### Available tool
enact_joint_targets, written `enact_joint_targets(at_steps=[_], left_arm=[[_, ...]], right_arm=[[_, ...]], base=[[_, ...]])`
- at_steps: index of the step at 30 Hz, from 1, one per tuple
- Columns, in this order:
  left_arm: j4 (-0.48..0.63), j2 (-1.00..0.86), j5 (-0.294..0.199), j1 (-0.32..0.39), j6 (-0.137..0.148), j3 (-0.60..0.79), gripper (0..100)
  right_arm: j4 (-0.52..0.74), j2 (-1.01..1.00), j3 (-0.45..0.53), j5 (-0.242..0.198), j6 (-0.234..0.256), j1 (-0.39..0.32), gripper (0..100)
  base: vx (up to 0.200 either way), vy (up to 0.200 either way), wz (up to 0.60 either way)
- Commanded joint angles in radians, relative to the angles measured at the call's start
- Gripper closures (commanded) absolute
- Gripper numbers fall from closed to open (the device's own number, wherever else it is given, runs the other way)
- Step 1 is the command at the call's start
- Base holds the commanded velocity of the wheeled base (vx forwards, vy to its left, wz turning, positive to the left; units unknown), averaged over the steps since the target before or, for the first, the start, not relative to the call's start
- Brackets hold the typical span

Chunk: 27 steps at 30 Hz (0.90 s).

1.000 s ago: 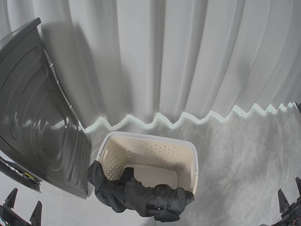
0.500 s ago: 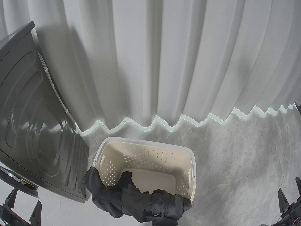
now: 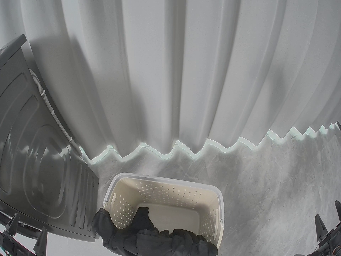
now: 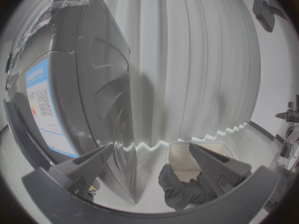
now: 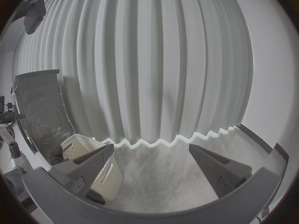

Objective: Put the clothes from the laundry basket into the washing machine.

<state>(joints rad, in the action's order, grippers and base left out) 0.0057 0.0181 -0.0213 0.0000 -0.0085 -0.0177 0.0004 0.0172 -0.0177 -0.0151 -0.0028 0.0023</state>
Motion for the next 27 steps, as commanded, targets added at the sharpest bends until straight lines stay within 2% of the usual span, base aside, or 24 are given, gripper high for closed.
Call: enact_joint_targets(at_steps=[1, 17, 20, 27], left_arm=[[0.000, -0.017, 0.000, 0.000, 0.001, 0.016, 0], [0.000, -0.017, 0.001, 0.000, -0.002, 0.016, 0], [0.000, -0.017, 0.000, 0.000, -0.001, 0.016, 0], [0.000, -0.017, 0.000, 0.000, -0.001, 0.016, 0]], right_arm=[[0.000, -0.017, 0.018, 0.000, 0.000, 0.001, 0], [0.001, -0.017, 0.018, 0.000, 0.000, 0.001, 0], [0.000, -0.017, 0.018, 0.000, 0.000, 0.001, 0], [0.001, -0.017, 0.018, 0.000, 0.000, 0.001, 0]], base=[[0.000, 0.000, 0.00], [0.000, 0.000, 0.00], [0.200, 0.000, 0.00], [0.000, 0.000, 0.00]])
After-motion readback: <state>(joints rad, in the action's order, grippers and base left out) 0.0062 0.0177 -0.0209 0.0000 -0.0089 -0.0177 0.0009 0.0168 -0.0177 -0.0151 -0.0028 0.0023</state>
